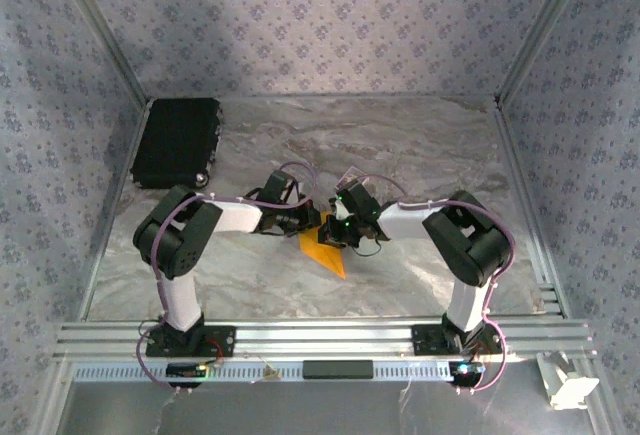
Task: Fold a paper plane with a square sheet of paper (pick it up from the middle)
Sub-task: Fourth fold the wing at the center of the table.
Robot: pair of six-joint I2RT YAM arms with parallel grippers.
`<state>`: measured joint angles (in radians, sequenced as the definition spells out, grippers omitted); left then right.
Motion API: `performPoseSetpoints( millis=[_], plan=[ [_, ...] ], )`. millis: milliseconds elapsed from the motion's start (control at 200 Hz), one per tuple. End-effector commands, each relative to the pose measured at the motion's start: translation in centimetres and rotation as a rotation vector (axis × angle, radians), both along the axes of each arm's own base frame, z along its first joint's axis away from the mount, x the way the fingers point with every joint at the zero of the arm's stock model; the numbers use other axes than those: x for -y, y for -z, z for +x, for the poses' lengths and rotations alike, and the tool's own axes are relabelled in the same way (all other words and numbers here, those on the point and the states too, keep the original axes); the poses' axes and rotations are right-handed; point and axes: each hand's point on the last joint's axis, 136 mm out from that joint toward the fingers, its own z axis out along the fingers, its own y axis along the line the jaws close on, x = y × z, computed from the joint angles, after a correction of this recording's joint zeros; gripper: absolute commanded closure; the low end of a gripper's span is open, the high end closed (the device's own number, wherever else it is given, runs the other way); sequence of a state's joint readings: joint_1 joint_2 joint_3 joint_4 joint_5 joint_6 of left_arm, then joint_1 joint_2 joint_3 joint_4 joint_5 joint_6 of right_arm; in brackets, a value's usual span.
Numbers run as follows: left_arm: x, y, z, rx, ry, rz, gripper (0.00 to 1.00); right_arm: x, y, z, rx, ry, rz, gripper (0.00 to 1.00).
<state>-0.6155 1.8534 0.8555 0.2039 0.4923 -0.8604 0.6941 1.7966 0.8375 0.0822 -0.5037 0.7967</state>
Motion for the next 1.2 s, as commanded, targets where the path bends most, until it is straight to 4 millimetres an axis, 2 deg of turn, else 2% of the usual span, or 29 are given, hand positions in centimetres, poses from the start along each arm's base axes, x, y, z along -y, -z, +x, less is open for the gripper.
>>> performPoseSetpoints(
  millis=[0, 190, 690, 969, 1059, 1199],
  plan=[
    [-3.1, 5.0, -1.9, -0.09, -0.042, 0.162, 1.0, 1.8, 1.9, -2.4, -0.077, 0.009, -0.057, 0.99],
    [-3.5, 5.8, -2.1, -0.105, -0.046, 0.177, 1.0, 2.6, 1.1, -4.0, -0.065, -0.018, -0.041, 0.97],
    [-3.5, 5.9, -2.1, -0.107, -0.048, 0.171, 1.0, 6.3, 2.9, -10.5, -0.104, -0.059, -0.04, 0.95],
    [-3.5, 5.7, -2.2, -0.104, -0.048, 0.164, 1.0, 9.1, 3.6, -14.2, -0.122, -0.078, -0.047, 0.95],
    [-3.4, 5.6, -2.2, -0.097, -0.048, 0.154, 1.0, 9.0, 2.7, -14.1, -0.1, -0.066, -0.009, 0.95],
    [-3.2, 5.2, -2.4, -0.088, -0.041, 0.141, 1.0, 7.6, -1.7, -11.9, 0.031, -0.093, 0.042, 0.96]
  ],
)
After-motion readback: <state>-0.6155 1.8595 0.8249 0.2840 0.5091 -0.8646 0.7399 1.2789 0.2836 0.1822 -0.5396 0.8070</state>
